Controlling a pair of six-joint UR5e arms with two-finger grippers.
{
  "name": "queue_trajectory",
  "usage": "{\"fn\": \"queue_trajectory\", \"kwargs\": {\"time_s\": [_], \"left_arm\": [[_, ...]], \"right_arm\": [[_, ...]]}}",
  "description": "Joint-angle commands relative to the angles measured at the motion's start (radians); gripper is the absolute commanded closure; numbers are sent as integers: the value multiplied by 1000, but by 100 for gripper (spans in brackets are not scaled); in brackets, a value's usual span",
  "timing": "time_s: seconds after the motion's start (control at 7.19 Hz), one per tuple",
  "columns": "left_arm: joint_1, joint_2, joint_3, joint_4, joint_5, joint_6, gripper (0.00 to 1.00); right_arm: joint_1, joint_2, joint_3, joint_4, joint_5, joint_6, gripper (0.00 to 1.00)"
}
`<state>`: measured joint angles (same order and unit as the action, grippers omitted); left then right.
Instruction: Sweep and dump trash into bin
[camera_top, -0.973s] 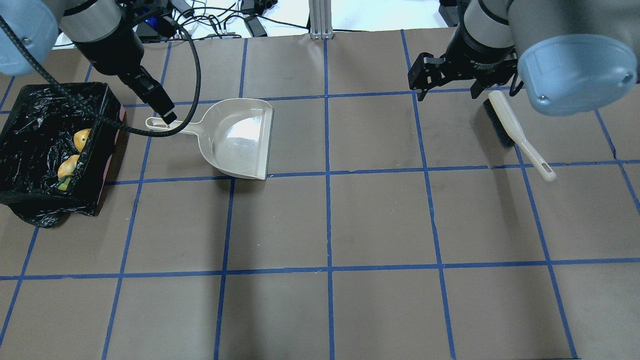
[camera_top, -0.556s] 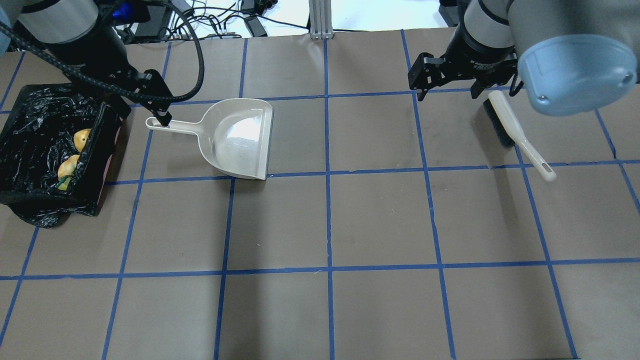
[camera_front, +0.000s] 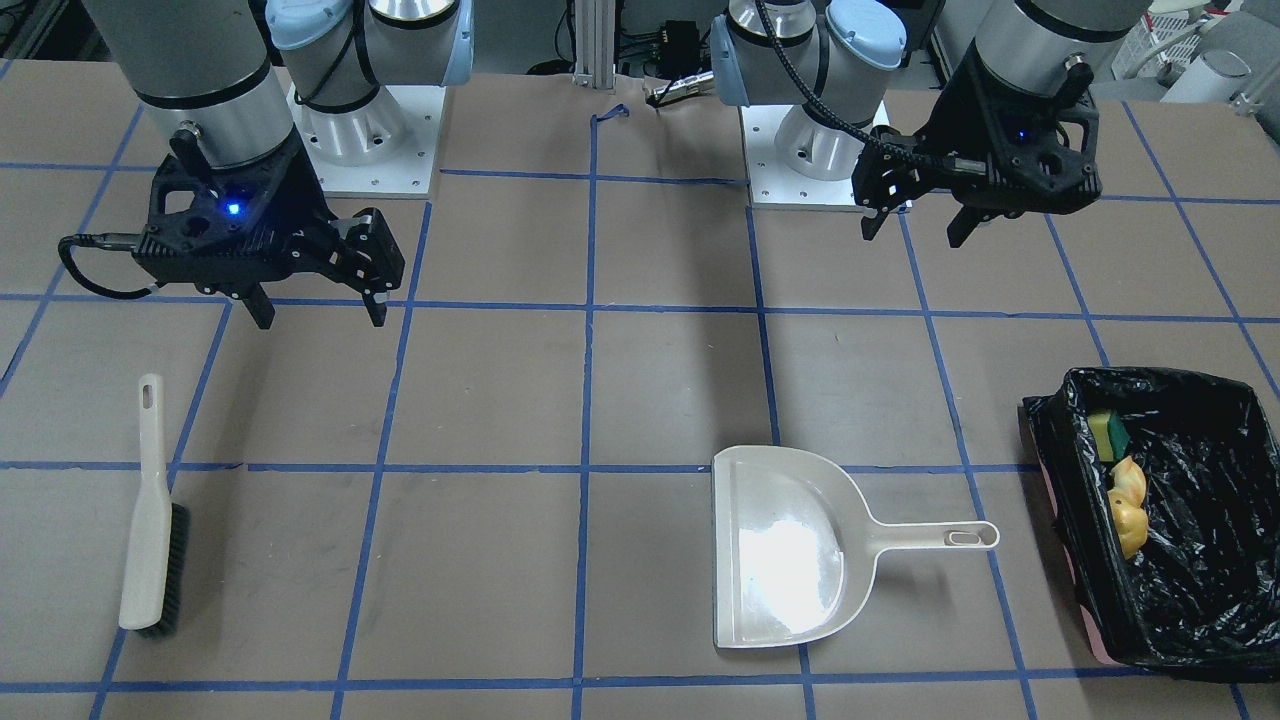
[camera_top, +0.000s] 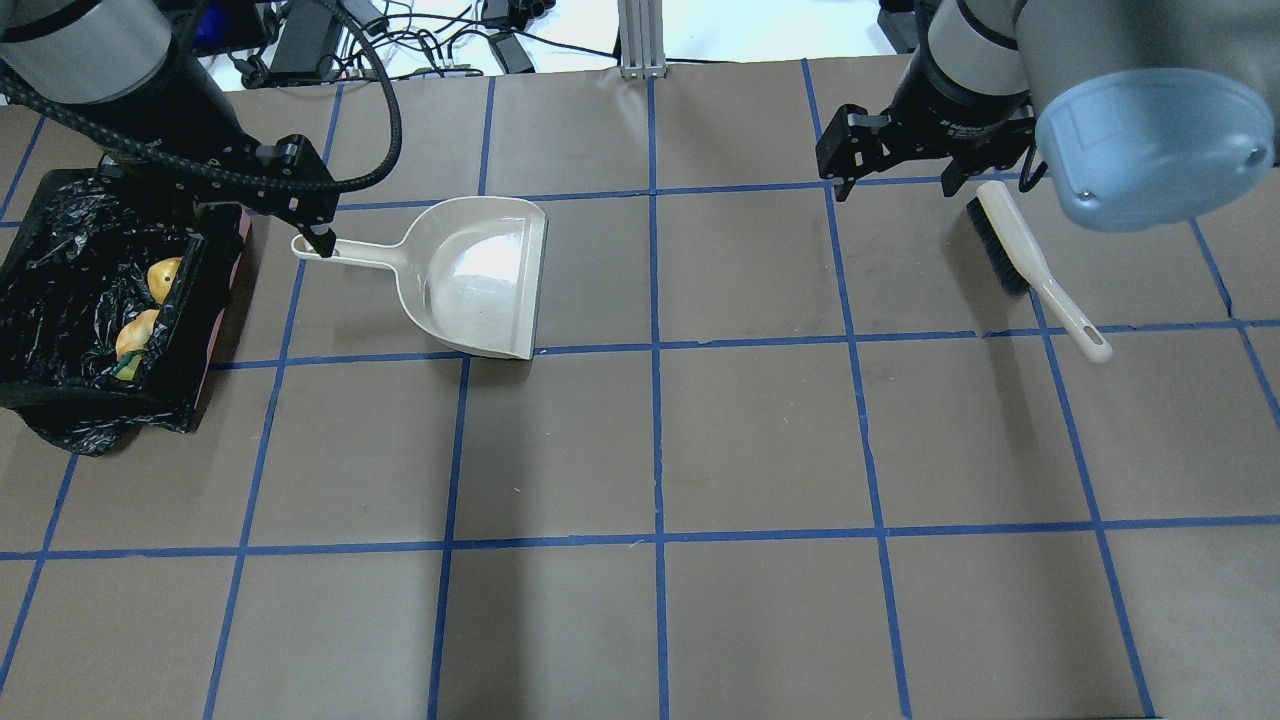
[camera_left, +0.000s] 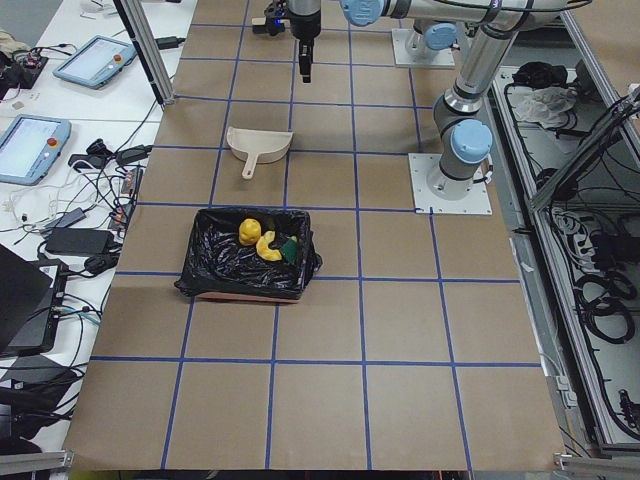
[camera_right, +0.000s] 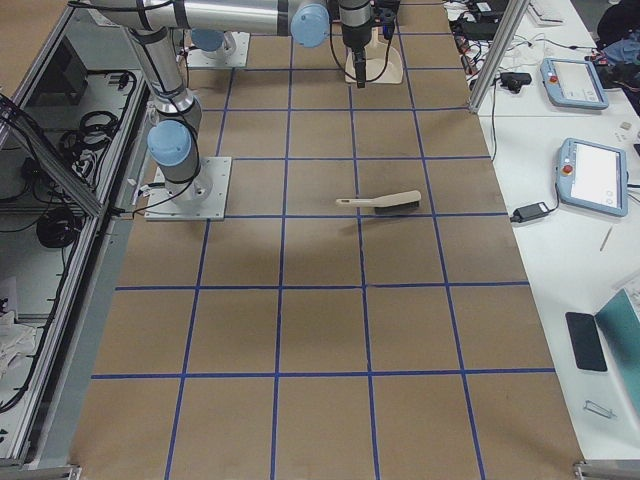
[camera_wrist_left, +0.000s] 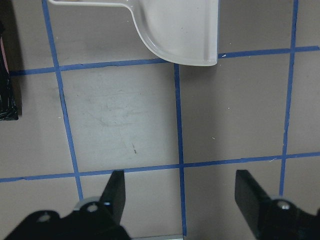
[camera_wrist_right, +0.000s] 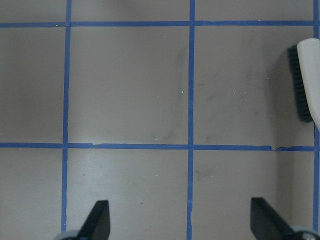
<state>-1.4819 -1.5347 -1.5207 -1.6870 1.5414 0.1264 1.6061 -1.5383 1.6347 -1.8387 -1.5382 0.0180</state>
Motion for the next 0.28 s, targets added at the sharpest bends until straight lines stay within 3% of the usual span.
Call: {"fn": "queue_trajectory", "kwargs": {"time_s": [0.0,0.14], "left_arm": [[0,13,-1,1,2,-1,19],[0,13,-1,1,2,1,19]], "right_arm": [[0,1,0,-1,0,-1,0],[0,1,-1,-1,1,-1,0]]}}
